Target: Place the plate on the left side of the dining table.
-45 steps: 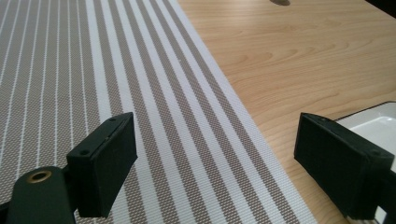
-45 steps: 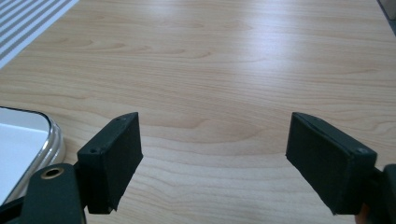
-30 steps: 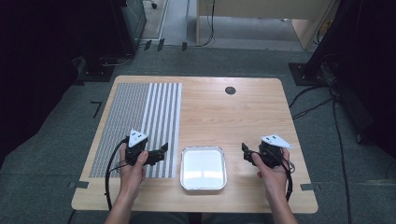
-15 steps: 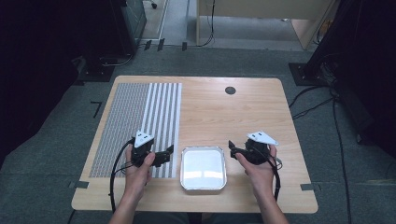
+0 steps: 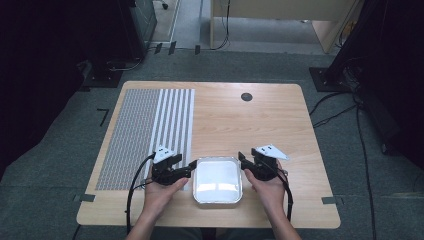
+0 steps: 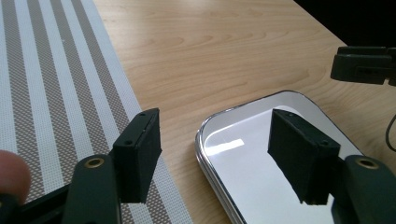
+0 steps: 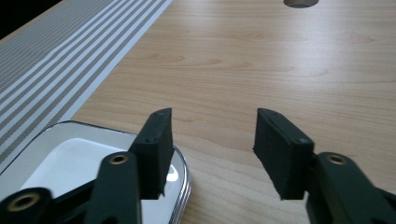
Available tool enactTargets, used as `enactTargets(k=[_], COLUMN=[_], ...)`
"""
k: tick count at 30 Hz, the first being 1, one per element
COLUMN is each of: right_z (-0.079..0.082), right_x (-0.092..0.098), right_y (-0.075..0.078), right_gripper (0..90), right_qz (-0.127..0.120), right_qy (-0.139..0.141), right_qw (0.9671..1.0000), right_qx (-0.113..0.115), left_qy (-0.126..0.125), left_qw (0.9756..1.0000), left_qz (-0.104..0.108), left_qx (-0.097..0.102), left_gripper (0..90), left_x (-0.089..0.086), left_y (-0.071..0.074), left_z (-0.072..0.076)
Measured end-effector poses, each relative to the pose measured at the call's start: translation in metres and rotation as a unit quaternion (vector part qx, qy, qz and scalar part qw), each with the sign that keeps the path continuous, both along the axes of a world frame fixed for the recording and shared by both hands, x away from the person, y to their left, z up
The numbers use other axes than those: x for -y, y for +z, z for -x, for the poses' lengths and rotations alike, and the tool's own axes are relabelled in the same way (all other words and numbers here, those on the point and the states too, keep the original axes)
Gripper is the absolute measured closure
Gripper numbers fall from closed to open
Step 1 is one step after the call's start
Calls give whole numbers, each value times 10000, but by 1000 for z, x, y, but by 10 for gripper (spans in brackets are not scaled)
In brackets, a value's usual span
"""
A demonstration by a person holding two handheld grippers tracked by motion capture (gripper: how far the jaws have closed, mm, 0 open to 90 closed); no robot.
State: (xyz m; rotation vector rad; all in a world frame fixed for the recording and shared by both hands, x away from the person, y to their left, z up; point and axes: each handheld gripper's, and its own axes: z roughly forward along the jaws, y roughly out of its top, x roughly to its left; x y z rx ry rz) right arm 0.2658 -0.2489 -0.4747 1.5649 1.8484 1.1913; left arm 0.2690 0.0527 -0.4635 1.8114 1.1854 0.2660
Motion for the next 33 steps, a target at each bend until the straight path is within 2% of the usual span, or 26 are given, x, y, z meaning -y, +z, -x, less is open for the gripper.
enactTargets(k=[1,4,6,8,9,12,13,17,20,23,29,33], right_z=[1,2,2,4,4,5,5,6,8,8,10,11], right_x=[0,1,1,0,0,-3,-3,-4,-4,-5,-5,-5], right_y=[-1,-5,-7,-10,-10,-13,-14,-16,-17,-18,-20,-19], right_gripper=[514,574,615,662,662,688,723,771,813,891,900,877], right_qz=[-51,-283,-242,-217,-217,-247,-313,-366,-442,-464,-598,-792], right_qy=[25,58,44,64,64,115,94,83,47,0,-22,43], right_qw=[10000,9992,9989,9989,9989,9988,9979,9967,9966,9961,9951,9933], right_qx=[-16,-275,-403,-423,-423,-401,-559,-717,-698,-747,-792,-840], left_qy=[14,144,279,287,279,312,302,162,87,-47,-46,-29], left_qw=[10000,9997,9994,9992,9991,9986,9985,9986,9986,9984,9977,9972], left_qz=[-26,-149,-176,-236,-300,-397,-416,-417,-452,-444,-596,-714], left_qx=[-43,-109,-120,-141,-146,-176,-175,-269,-278,-354,-312,-226], left_gripper=[363,381,415,484,484,559,587,669,711,704,717,756], left_x=[1,5,8,10,11,12,13,15,17,21,23,25], left_y=[-1,-4,-7,-10,-12,-16,-17,-23,-26,-28,-31,-31], left_z=[1,6,11,15,17,22,23,27,30,32,33,34])
